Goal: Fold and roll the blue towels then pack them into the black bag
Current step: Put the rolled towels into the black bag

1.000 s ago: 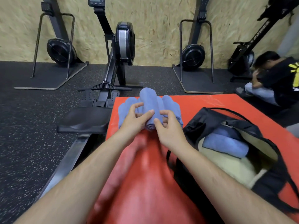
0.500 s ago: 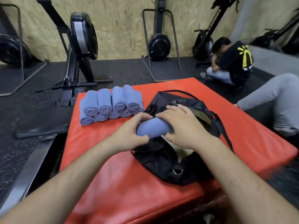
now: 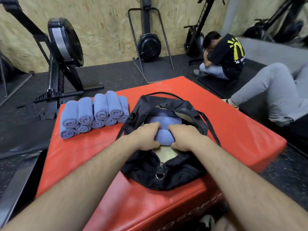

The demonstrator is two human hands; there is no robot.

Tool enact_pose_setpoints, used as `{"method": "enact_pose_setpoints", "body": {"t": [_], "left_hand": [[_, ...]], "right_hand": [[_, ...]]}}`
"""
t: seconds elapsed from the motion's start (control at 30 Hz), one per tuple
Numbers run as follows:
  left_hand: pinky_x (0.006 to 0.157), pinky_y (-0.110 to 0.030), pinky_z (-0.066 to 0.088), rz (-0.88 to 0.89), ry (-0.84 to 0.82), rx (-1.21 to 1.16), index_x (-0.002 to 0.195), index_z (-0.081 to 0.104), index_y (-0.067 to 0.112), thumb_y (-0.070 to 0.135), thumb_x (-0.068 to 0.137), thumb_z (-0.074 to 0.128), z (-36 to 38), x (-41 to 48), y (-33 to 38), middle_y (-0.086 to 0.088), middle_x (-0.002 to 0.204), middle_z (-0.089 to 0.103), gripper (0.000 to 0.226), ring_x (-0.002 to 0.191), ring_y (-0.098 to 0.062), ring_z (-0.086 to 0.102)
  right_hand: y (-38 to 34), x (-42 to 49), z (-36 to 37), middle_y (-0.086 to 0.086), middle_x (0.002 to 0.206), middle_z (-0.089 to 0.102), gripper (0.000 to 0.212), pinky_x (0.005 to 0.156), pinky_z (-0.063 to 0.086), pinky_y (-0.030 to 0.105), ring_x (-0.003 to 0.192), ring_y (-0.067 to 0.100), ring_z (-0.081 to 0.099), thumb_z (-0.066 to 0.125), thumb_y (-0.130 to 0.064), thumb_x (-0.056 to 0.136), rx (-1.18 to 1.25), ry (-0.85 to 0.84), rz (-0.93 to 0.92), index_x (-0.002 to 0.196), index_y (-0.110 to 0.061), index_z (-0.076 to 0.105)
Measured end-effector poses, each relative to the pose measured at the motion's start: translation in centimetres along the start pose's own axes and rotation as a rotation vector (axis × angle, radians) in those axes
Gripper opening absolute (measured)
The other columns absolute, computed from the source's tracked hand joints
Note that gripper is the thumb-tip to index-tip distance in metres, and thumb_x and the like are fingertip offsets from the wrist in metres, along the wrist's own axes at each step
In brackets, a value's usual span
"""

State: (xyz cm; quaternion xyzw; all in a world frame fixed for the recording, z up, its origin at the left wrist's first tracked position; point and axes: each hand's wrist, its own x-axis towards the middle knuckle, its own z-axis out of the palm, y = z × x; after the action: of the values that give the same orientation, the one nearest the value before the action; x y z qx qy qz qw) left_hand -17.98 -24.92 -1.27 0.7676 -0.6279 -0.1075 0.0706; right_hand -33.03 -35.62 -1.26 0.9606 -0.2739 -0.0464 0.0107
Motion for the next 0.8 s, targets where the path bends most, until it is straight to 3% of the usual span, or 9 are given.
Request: {"method": "enact_pose_setpoints", "body": {"t": [0.2, 0.3, 0.37, 0.43, 0.47, 0.57, 0.67, 0.8], "left_hand": [[0.096, -0.049, 0.044, -0.027, 0.124, 0.066, 0.134, 0.044, 0.012, 0.022, 0.088, 0.055, 2.9, 0.8, -1.2, -0.012, 0.132, 0.036, 0.049, 0.117, -0.034, 0.038], [0.086, -0.049, 0.051, -0.068, 0.196, 0.115, 0.133, 0.045, 0.011, 0.020, 0.088, 0.054, 3.6, 0.8, -0.8, -0.012, 0.130, 0.039, 0.047, 0.117, -0.032, 0.040], [0.067, -0.047, 0.055, -0.070, 0.275, 0.173, 0.121, 0.050, 0.008, 0.016, 0.084, 0.057, 4.1, 0.8, -0.5, -0.013, 0.122, 0.043, 0.039, 0.110, -0.032, 0.044], [0.049, -0.039, 0.048, -0.029, 0.352, 0.276, 0.109, 0.055, 0.008, 0.013, 0.076, 0.061, 4.4, 0.6, -0.3, -0.015, 0.111, 0.048, 0.033, 0.097, -0.034, 0.048], [0.048, -0.036, 0.041, -0.005, 0.383, 0.350, 0.107, 0.055, 0.010, 0.013, 0.074, 0.060, 4.5, 0.5, -0.2, -0.014, 0.106, 0.050, 0.033, 0.092, -0.034, 0.049], [0.058, -0.037, 0.035, 0.044, 0.438, 0.482, 0.109, 0.054, 0.014, 0.017, 0.075, 0.043, 4.7, 0.1, 0.1, -0.007, 0.096, 0.052, 0.036, 0.084, -0.029, 0.050], [0.057, -0.036, 0.036, 0.050, 0.439, 0.432, 0.107, 0.054, 0.015, 0.019, 0.075, 0.044, 5.2, 0.0, -0.1, -0.004, 0.095, 0.054, 0.034, 0.082, -0.028, 0.052], [0.060, -0.037, 0.044, 0.015, 0.395, 0.390, 0.114, 0.059, 0.012, 0.022, 0.073, 0.043, 5.7, -0.2, -0.5, -0.006, 0.105, 0.059, 0.045, 0.090, -0.029, 0.055]], "right_hand": [[0.5, 1.0, 0.8, 0.006, 0.122, 0.055, 0.038, 0.082, 0.035, 0.037, 0.114, 0.029, 0.049, 0.060, -0.028, 0.085, 0.027, 0.034, -0.011, 0.118, -0.017, 0.047], [0.5, 1.3, 1.1, 0.005, 0.122, 0.056, 0.034, 0.094, 0.035, 0.036, 0.118, 0.028, 0.043, 0.060, -0.024, 0.085, -0.003, 0.095, -0.027, 0.116, -0.018, 0.049], [0.2, 1.4, 1.4, 0.005, 0.121, 0.055, 0.034, 0.094, 0.033, 0.035, 0.118, 0.028, 0.042, 0.060, -0.022, 0.085, -0.052, 0.148, -0.030, 0.118, -0.018, 0.051], [-0.3, 1.5, 1.8, 0.007, 0.122, 0.049, 0.037, 0.089, 0.034, 0.035, 0.115, 0.028, 0.041, 0.061, -0.020, 0.083, -0.114, 0.215, -0.019, 0.119, -0.018, 0.052], [-0.5, 1.4, 1.9, 0.007, 0.121, 0.046, 0.038, 0.086, 0.035, 0.035, 0.113, 0.028, 0.041, 0.062, -0.018, 0.081, -0.116, 0.252, -0.008, 0.118, -0.018, 0.051], [-1.5, 1.4, 2.4, 0.007, 0.121, 0.044, 0.039, 0.076, 0.036, 0.036, 0.110, 0.029, 0.044, 0.061, -0.015, 0.081, -0.038, 0.319, -0.005, 0.117, -0.019, 0.048], [-2.1, 1.7, 2.8, 0.006, 0.114, 0.052, 0.035, 0.065, 0.033, 0.036, 0.100, 0.030, 0.052, 0.068, -0.020, 0.080, -0.045, 0.340, 0.010, 0.111, -0.020, 0.053], [-2.8, 2.0, 2.9, 0.005, 0.085, 0.057, 0.044, 0.052, 0.027, 0.032, 0.073, 0.028, 0.055, 0.086, -0.020, 0.049, -0.120, 0.329, 0.094, 0.086, -0.022, 0.061]]}}
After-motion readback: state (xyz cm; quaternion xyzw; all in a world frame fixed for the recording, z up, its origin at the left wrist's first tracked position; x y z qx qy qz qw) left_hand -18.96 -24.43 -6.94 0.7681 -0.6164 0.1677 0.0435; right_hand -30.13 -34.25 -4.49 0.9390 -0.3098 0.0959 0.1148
